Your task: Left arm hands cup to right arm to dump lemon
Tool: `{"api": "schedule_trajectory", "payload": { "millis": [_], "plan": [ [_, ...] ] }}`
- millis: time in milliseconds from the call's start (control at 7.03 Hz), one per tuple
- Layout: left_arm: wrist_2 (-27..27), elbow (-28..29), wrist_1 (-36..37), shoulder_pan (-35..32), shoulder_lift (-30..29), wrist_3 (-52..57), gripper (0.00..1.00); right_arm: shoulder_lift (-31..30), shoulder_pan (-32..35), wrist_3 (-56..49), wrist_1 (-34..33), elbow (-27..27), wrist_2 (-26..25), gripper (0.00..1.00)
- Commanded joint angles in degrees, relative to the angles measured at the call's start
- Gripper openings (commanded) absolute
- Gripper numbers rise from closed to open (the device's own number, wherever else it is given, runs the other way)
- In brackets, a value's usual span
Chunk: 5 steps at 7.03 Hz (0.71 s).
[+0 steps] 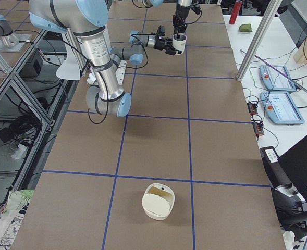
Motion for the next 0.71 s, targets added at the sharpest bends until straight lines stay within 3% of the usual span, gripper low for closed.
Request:
{"api": "schedule_trajectory", "payload": {
  "millis": [0,142,285,427,569],
  "plan": [
    [0.0,-0.13,0.07,0.07,0.02,0.09,0.35,0.02,0.0,0.0,0.0,0.01,0.0,0.19],
    [0.0,-0.13,0.07,0.07,0.02,0.0,0.33,-0.06,0.09,0.0,0.0,0.01,0.0,0.19],
    [0.0,-0.13,0.07,0.07,0.02,0.09,0.19,-0.06,0.09,0.0,0.0,0.01,0.0,0.19],
    [0.0,-0.3,0.33,-0.02,0.02,0.0,0.0,-0.06,0.09,0.18,0.0,0.01,0.0,0.24],
    [0.0,-0.39,1.46,-0.02,-0.15,0.35,0.0,-0.41,0.09,0.35,0.0,-0.08,-0.17,0.39]
  ]
}}
